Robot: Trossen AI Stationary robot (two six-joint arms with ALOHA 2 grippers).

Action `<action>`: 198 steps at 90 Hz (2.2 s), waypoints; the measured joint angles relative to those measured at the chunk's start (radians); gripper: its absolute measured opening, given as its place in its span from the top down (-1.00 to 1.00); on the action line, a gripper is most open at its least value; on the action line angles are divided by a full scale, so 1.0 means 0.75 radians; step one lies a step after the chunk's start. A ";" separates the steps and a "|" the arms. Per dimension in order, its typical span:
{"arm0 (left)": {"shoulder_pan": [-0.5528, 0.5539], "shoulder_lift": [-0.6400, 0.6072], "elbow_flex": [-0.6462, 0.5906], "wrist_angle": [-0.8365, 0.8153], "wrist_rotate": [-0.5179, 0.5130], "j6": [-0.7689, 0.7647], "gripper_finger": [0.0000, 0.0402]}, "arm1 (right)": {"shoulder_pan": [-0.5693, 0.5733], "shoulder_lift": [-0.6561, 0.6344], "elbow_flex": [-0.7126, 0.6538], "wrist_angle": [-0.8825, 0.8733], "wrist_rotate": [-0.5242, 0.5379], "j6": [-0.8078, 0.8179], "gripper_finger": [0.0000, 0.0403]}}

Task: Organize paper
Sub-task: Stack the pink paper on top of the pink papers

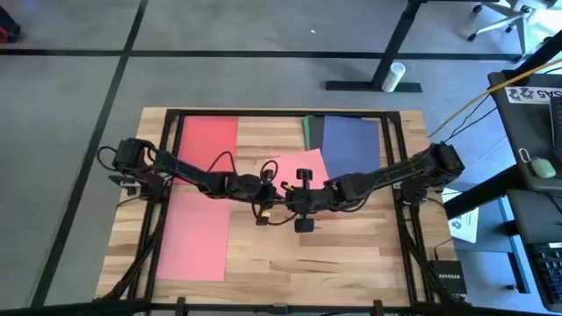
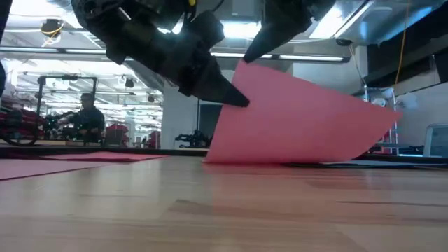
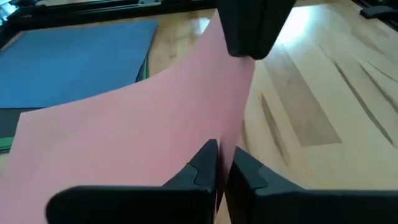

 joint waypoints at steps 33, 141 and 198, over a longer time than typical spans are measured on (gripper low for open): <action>-0.070 -0.096 0.000 -0.231 -0.002 -0.027 1.00 | 0.002 0.000 -0.001 -0.067 -0.001 -0.020 1.00; -0.907 -0.406 0.002 -1.139 -0.206 -1.039 1.00 | 0.002 0.000 -0.001 -0.097 -0.028 -0.020 1.00; -1.231 -0.406 0.002 -1.436 0.144 -1.427 1.00 | 0.002 0.000 -0.001 -0.095 -0.061 -0.014 1.00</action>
